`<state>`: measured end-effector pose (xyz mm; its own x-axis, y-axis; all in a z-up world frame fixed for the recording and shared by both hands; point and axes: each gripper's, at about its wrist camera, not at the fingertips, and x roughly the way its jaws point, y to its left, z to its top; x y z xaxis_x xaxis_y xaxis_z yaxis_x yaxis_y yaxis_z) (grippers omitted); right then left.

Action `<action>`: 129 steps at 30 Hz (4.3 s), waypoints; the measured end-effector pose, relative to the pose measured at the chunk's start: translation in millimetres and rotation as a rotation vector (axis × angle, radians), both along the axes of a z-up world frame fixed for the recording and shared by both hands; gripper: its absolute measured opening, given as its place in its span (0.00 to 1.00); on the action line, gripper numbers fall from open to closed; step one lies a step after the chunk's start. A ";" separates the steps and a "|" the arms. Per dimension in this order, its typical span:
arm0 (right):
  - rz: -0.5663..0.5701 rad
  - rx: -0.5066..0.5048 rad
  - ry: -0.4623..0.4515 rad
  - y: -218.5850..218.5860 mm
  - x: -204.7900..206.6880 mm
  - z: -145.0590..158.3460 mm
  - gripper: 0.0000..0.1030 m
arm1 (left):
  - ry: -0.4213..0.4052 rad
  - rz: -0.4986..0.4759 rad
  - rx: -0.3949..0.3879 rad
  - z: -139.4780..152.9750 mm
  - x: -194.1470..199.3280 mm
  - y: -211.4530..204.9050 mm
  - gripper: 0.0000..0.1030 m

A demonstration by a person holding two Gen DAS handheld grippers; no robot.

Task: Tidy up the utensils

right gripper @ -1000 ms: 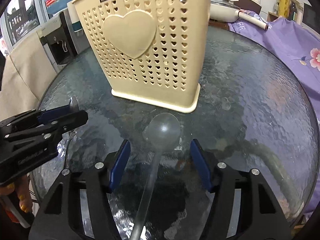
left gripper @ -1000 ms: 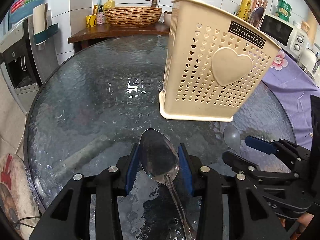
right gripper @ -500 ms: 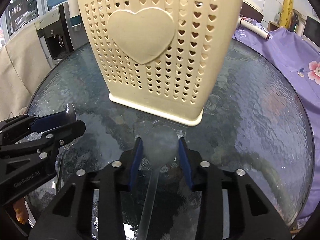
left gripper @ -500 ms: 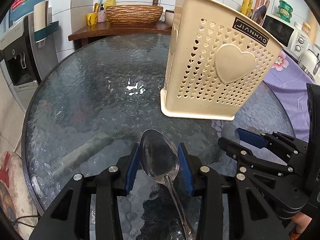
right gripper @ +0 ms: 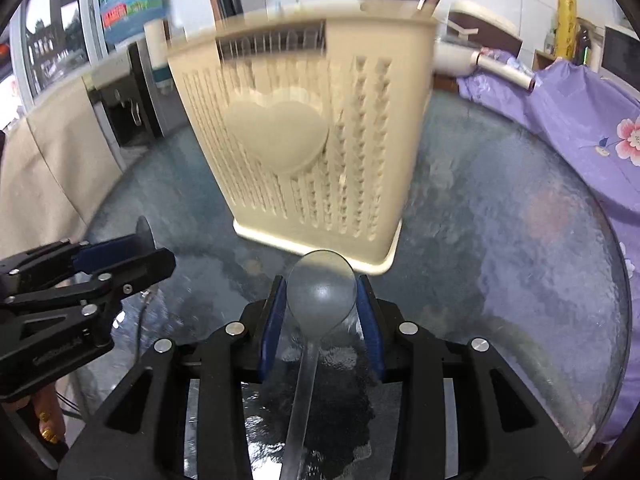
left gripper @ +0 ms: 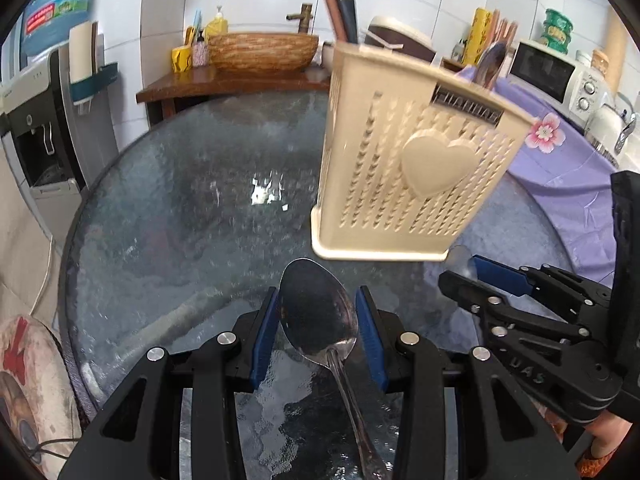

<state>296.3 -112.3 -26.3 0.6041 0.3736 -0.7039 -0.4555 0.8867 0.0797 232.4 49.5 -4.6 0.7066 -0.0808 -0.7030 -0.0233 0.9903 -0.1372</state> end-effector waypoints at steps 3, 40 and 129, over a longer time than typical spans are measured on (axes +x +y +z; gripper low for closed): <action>0.001 0.064 -0.053 -12.6 -8.1 22.4 0.35 | -0.034 -0.012 -0.006 13.1 -5.0 -1.9 0.37; 0.113 0.253 -0.277 -54.0 -37.4 156.8 0.35 | -0.333 -0.148 -0.038 144.7 -17.8 -12.7 0.36; -0.002 0.193 -0.496 -108.5 -222.8 44.6 0.94 | -0.522 0.000 0.098 40.9 -191.8 -22.0 0.94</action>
<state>73.5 -220.8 18.2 0.8475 0.4671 -0.2522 -0.4787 0.8778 0.0173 40.6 27.4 36.3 0.9645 -0.0324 -0.2620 0.0234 0.9990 -0.0372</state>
